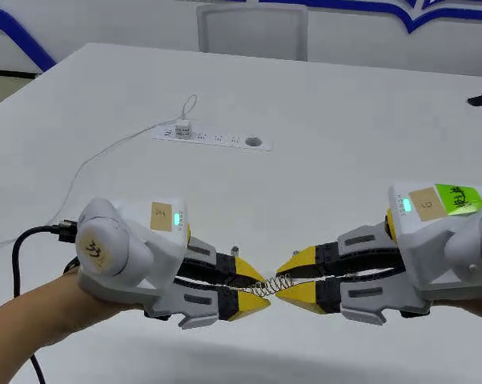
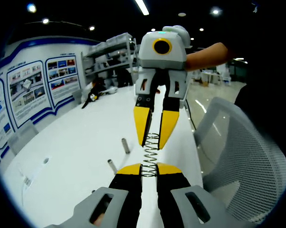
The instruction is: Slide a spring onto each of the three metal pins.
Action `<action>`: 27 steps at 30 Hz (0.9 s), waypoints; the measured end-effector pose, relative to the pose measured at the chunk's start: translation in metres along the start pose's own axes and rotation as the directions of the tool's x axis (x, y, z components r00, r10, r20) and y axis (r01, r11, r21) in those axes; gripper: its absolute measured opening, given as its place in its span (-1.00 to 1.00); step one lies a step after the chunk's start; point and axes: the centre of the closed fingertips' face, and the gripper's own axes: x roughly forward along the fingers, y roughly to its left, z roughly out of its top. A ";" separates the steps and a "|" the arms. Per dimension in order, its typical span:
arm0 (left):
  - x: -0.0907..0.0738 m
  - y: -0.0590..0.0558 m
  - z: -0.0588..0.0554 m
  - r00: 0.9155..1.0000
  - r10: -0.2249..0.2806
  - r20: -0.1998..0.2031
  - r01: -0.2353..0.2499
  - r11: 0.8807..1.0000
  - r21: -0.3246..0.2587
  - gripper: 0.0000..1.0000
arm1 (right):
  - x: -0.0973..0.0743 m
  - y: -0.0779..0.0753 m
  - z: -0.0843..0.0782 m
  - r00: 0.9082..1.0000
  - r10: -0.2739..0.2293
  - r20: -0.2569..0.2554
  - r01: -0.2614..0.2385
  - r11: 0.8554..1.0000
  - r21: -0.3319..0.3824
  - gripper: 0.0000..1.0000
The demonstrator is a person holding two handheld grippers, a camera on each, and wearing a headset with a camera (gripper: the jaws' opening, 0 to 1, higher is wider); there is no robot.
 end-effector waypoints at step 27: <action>0.003 0.010 0.017 0.993 0.056 0.101 -0.048 0.996 -0.079 -0.79 | -0.006 -0.016 0.028 0.988 -0.070 0.139 0.044 0.982 0.184 -0.80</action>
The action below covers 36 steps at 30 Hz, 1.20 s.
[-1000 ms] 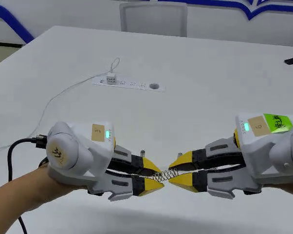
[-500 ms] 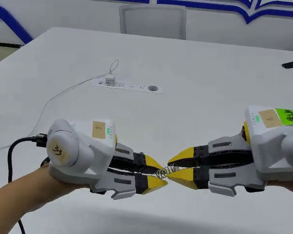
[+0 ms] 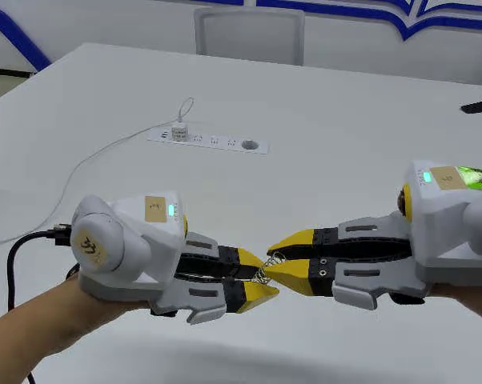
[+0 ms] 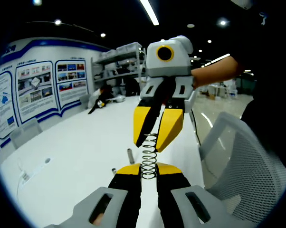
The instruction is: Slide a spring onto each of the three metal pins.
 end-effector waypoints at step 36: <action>-0.009 0.005 -0.004 0.998 0.049 0.029 -0.049 0.999 -0.004 -0.96 | -0.004 -0.011 0.011 0.997 -0.059 0.046 0.057 0.998 0.034 -0.79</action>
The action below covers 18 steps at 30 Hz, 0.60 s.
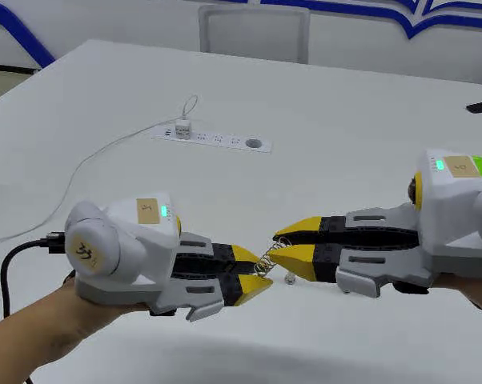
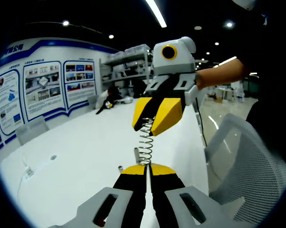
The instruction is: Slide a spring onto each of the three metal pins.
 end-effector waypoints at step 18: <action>-0.010 0.020 0.002 0.998 0.063 0.030 -0.063 0.998 -0.023 -0.98 | -0.010 -0.032 0.006 0.998 -0.068 0.000 0.068 0.997 -0.019 -0.79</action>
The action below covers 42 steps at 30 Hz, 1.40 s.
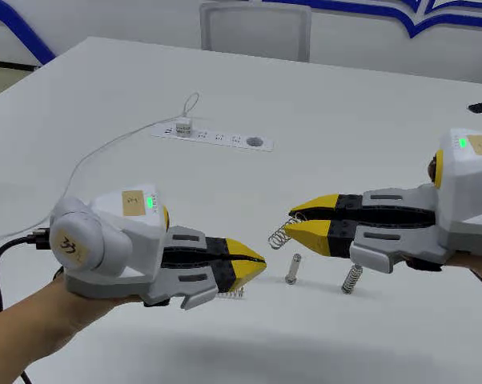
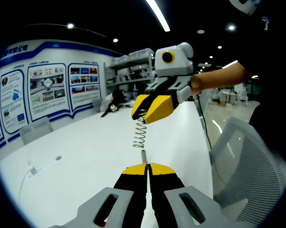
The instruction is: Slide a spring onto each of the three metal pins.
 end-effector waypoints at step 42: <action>-0.083 0.072 -0.058 0.922 0.373 -0.101 -0.385 0.909 -0.160 1.00 | 0.015 -0.071 -0.091 0.958 -0.150 -0.244 0.166 0.985 0.049 -0.79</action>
